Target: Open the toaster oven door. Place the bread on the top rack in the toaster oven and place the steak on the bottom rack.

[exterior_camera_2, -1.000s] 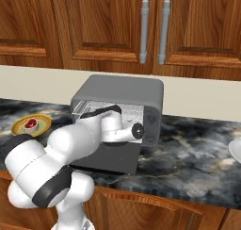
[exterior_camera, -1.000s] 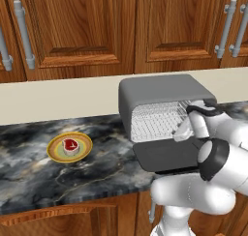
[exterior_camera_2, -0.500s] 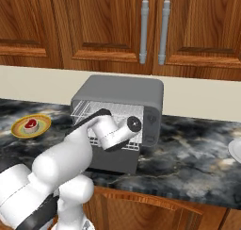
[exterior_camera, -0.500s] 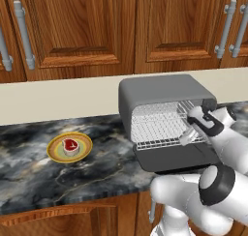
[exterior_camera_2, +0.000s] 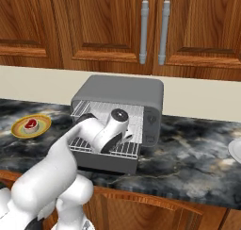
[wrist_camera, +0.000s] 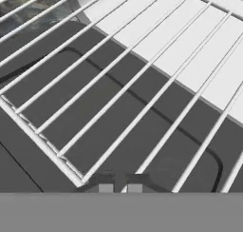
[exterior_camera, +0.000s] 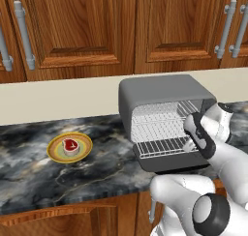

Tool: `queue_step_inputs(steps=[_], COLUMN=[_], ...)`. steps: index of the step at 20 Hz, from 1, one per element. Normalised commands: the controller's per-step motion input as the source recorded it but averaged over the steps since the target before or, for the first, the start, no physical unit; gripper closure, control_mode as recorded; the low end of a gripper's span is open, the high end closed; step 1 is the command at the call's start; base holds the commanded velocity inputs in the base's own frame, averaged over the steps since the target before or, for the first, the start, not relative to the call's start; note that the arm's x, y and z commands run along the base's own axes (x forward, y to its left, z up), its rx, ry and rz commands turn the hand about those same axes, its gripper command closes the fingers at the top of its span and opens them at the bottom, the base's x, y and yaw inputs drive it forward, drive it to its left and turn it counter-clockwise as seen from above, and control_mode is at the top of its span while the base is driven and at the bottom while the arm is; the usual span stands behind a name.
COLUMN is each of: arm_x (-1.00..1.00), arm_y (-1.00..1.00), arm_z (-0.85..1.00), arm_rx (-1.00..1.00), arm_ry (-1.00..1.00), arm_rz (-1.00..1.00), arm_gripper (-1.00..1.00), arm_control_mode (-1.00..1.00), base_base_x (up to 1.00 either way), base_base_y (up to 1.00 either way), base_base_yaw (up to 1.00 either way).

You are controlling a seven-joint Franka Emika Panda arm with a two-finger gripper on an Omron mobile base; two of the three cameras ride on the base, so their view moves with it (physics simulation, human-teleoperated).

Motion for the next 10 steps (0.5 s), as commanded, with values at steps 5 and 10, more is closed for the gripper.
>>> queue_step_inputs(steps=[5,10], arm_x=[-0.54,-0.26], arm_y=[0.13,0.01], arm_z=[-0.40,0.19], arm_rx=[-0.12,-0.01], arm_ry=[0.07,0.02], arm_rz=[0.00,-0.07], arm_gripper=[1.00,1.00], arm_control_mode=[-1.00,-1.00], base_base_x=[0.00,0.00], base_base_y=[0.00,0.00], base_base_yaw=[0.00,0.00])
